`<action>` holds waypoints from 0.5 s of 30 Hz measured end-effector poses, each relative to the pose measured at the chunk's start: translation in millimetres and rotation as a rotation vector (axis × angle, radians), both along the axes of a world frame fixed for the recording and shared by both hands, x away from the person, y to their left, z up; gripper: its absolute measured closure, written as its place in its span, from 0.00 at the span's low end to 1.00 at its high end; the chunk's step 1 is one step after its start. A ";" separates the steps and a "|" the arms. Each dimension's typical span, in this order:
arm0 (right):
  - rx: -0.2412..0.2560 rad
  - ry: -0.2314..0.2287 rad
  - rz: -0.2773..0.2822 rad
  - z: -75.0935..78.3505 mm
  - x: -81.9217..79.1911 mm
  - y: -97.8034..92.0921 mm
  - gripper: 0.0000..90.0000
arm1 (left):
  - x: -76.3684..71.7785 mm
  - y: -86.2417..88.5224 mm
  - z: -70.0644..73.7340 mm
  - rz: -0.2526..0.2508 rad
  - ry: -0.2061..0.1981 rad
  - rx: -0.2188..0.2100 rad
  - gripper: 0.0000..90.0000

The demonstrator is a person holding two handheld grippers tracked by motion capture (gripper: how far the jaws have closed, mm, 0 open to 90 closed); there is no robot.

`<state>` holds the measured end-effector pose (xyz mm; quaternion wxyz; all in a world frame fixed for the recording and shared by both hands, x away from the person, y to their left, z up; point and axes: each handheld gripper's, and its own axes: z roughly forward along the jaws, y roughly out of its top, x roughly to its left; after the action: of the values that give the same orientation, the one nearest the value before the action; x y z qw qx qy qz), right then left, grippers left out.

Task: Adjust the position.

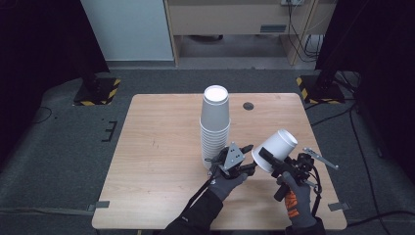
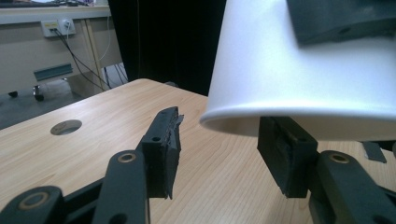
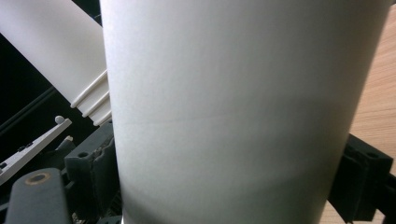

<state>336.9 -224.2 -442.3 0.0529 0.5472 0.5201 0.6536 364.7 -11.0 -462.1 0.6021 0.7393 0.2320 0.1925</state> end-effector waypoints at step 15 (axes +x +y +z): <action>0.014 0.020 0.018 -3.0 0.2 5.8 0.15 | 3.2 -2.5 -0.2 0.027 -0.029 -0.029 0.69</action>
<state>337.1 -218.4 -445.3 0.0378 0.5493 0.5208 0.6524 367.9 -13.4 -462.3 0.6135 0.7243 0.2361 0.2079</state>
